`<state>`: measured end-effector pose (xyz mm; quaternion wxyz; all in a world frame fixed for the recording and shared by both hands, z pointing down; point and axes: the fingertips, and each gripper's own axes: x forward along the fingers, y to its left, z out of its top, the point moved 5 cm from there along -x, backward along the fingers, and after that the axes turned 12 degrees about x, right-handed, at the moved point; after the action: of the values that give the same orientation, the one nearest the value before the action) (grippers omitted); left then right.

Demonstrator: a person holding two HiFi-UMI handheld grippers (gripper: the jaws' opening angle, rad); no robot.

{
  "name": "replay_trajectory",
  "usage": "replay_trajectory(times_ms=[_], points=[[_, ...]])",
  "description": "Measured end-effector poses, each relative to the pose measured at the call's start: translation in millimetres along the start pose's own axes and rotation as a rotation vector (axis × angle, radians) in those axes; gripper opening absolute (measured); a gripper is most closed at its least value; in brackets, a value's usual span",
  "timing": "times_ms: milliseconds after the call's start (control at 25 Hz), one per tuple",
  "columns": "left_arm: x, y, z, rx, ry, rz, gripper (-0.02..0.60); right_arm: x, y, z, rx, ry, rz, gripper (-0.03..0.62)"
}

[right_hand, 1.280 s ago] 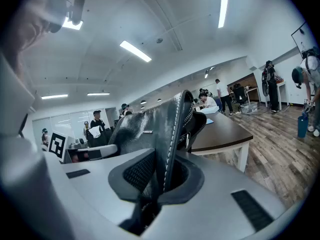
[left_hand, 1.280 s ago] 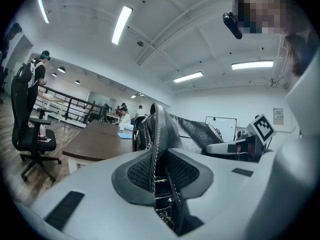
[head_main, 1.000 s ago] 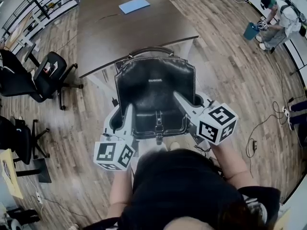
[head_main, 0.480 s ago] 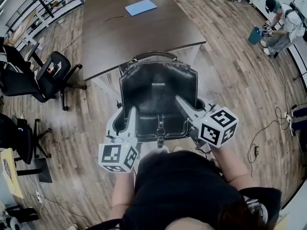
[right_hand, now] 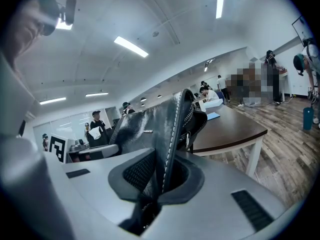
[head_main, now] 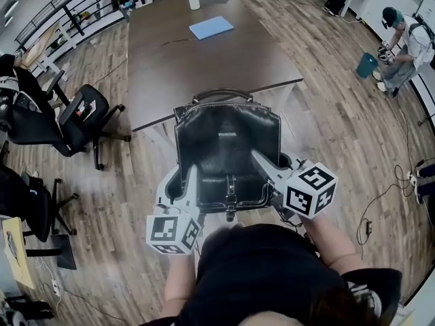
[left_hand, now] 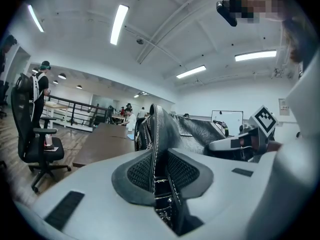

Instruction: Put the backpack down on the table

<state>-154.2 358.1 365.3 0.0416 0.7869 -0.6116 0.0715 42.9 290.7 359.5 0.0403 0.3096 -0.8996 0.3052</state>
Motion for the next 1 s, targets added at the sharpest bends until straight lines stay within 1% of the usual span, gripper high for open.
replay_trajectory(times_ms=[240, 600, 760, 1000], points=[[-2, 30, -8, -0.011, 0.008, 0.007, 0.095, 30, 10, -4, 0.013, 0.031, 0.005, 0.048], [1, 60, -14, -0.031, 0.004, 0.009, 0.094, 62, 17, -3, 0.001, 0.058, 0.003, 0.048], [14, 68, -12, -0.034, 0.005, 0.031, 0.092, 78, 10, 7, -0.013, 0.073, 0.017, 0.048], [43, 88, 0, -0.029, 0.007, 0.08, 0.092, 112, -5, 34, -0.023, 0.087, 0.064, 0.048]])
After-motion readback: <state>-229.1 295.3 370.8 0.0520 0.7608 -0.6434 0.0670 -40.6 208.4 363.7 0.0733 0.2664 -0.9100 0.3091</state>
